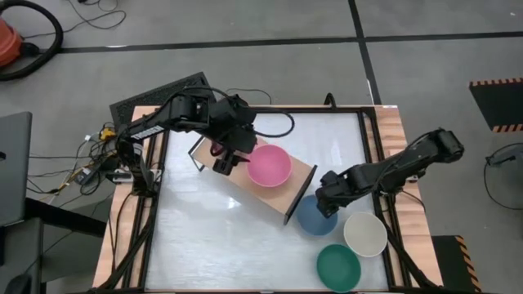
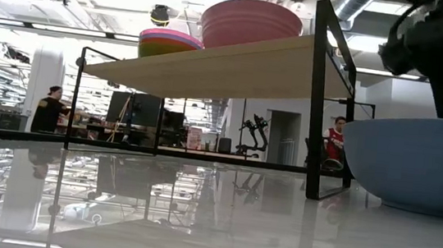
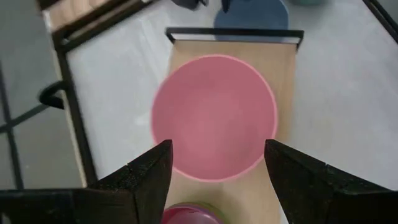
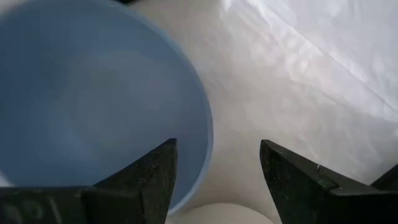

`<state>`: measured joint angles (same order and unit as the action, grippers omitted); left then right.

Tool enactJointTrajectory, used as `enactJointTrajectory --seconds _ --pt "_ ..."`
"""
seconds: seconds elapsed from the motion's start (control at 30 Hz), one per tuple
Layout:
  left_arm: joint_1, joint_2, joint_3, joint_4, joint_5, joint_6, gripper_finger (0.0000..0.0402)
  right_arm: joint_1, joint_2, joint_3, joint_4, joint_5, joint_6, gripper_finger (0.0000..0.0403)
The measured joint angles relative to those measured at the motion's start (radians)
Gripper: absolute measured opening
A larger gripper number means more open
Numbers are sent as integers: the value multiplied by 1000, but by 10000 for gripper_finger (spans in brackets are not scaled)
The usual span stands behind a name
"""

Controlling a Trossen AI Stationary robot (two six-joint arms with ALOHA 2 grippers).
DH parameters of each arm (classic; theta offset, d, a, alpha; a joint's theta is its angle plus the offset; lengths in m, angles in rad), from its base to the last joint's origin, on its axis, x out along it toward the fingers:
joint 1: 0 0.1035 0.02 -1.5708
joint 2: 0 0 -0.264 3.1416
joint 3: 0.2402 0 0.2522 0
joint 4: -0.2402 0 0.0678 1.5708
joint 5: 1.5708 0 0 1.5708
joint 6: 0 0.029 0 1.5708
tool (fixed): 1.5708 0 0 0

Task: Place and stack bowls onto a shelf
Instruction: Stack the large blue bowl on the top of the large pink bowl on the shelf

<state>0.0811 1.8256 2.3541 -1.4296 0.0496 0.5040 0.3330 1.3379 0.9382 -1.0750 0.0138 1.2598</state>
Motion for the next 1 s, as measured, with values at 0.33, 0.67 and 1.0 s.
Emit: enactJointTrajectory --seconds 0.33,0.67,1.0 --pt "21 -16 2 22 -9 38 238 -16 133 0 -8 -69 -70 195" --pt "43 -16 2 30 -12 43 238 -32 123 1 -20 -107 -101 25" --pt "45 -16 2 142 -11 117 238 -44 -154 45 -182 -67 22 25"
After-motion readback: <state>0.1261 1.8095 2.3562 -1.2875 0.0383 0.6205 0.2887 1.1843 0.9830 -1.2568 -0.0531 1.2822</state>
